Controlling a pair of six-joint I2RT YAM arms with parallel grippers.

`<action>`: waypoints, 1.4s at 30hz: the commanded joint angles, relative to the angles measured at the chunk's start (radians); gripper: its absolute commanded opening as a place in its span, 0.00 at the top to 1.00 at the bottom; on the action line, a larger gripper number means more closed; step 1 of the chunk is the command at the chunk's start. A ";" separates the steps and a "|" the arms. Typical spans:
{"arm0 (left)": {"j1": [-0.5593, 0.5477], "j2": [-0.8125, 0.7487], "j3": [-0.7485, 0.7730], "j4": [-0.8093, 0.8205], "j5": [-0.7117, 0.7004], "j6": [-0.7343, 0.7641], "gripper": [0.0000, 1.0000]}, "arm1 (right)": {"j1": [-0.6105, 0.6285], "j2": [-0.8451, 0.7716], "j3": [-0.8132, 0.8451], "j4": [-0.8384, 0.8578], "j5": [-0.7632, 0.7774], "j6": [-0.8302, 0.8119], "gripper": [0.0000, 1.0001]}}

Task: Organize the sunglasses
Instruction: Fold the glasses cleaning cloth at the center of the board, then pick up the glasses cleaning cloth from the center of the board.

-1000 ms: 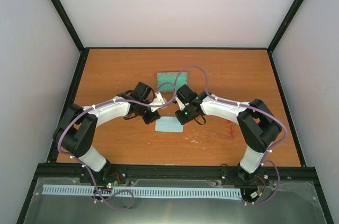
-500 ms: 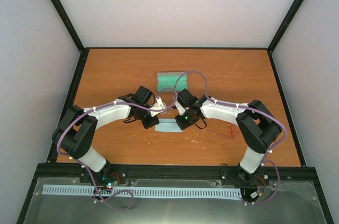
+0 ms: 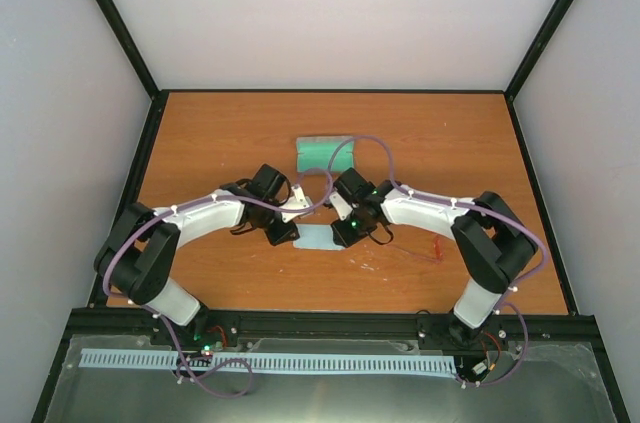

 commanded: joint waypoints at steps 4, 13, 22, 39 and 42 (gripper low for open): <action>-0.006 -0.024 0.030 0.058 -0.043 -0.047 0.70 | 0.001 -0.144 -0.013 -0.057 0.067 -0.019 0.56; 0.005 0.052 0.062 0.094 -0.017 -0.059 0.70 | -0.065 -0.036 0.000 -0.001 0.111 0.009 0.63; 0.044 0.063 0.080 0.087 0.009 -0.075 0.70 | -0.078 0.059 0.035 0.041 0.078 0.015 0.61; 0.061 0.086 0.092 0.065 0.024 -0.052 0.69 | -0.080 0.125 0.047 0.015 0.033 0.013 0.93; 0.061 0.096 0.090 0.060 0.019 -0.043 0.67 | -0.080 0.127 0.045 0.015 0.040 0.013 0.97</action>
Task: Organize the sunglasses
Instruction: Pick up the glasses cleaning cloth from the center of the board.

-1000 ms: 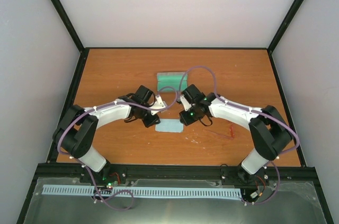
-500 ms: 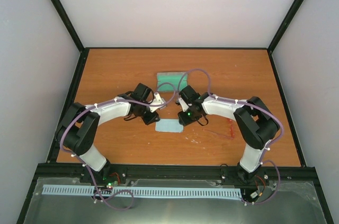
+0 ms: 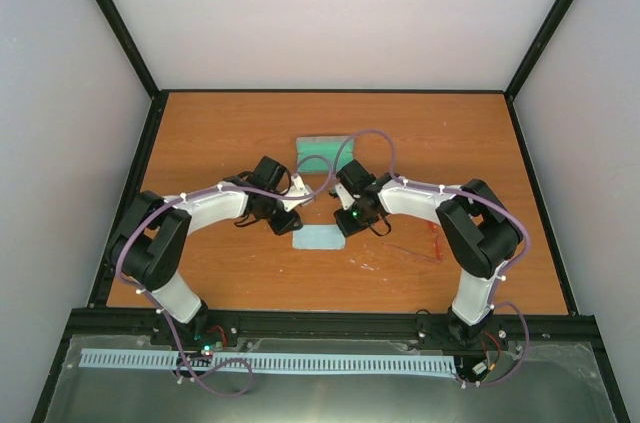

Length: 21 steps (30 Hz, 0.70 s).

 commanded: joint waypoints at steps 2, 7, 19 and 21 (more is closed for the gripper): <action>0.008 0.027 0.030 -0.015 0.007 0.025 0.66 | -0.001 0.034 -0.001 -0.023 0.006 0.000 0.97; 0.008 0.033 0.024 -0.021 0.003 0.037 0.66 | -0.001 0.023 -0.004 -0.024 0.025 0.010 0.97; 0.008 0.063 -0.002 -0.002 -0.021 0.051 0.69 | -0.002 0.020 0.000 -0.021 0.029 0.013 0.97; 0.008 0.068 -0.007 0.002 -0.027 0.057 0.69 | -0.002 0.020 0.000 -0.024 0.029 0.012 0.97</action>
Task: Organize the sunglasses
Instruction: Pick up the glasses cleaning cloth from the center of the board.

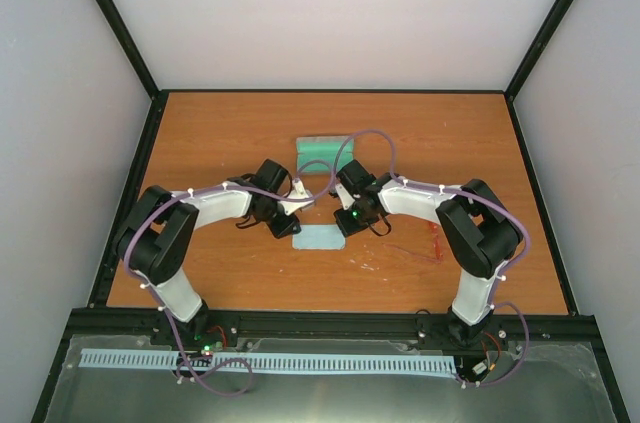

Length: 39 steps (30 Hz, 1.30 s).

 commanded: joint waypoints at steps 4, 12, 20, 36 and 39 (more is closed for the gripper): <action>0.009 0.026 -0.022 0.018 -0.023 0.034 0.69 | -0.002 0.018 0.001 -0.023 0.025 0.003 0.97; 0.008 0.037 -0.037 0.011 0.001 0.043 0.94 | -0.001 0.018 0.007 -0.024 0.025 0.007 0.97; 0.008 0.001 -0.023 -0.022 0.033 0.039 1.00 | -0.001 0.018 0.025 -0.019 0.032 0.018 0.97; 0.030 0.019 0.141 0.016 -0.034 0.065 0.99 | -0.018 0.019 0.134 -0.014 0.153 0.015 0.97; 0.043 0.044 0.179 0.018 -0.041 0.078 1.00 | -0.028 0.028 0.158 -0.015 0.176 0.013 0.97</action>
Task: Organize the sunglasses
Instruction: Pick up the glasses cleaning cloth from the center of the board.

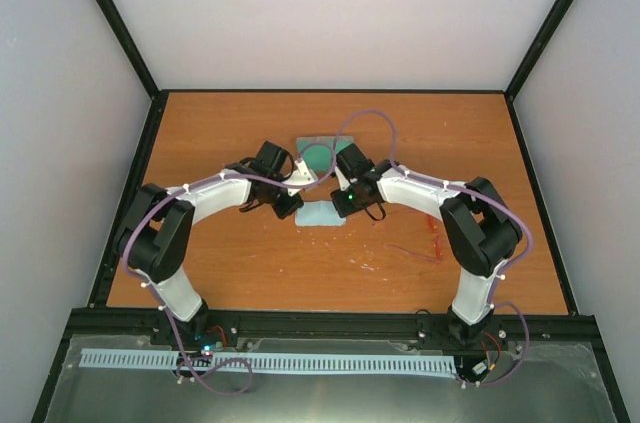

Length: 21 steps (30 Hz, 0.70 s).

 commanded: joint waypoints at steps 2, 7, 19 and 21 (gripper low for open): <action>0.032 0.053 0.088 0.008 -0.022 0.045 1.00 | -0.022 0.027 0.057 -0.001 0.070 0.002 0.97; 0.051 0.096 0.154 0.012 -0.036 0.069 1.00 | -0.048 0.049 0.113 -0.005 0.101 -0.012 0.97; 0.106 0.211 0.331 0.010 -0.046 0.119 1.00 | -0.112 0.152 0.291 -0.055 0.098 -0.072 0.97; 0.116 0.236 0.361 0.011 -0.047 0.127 0.99 | -0.121 0.178 0.328 -0.065 0.095 -0.080 0.97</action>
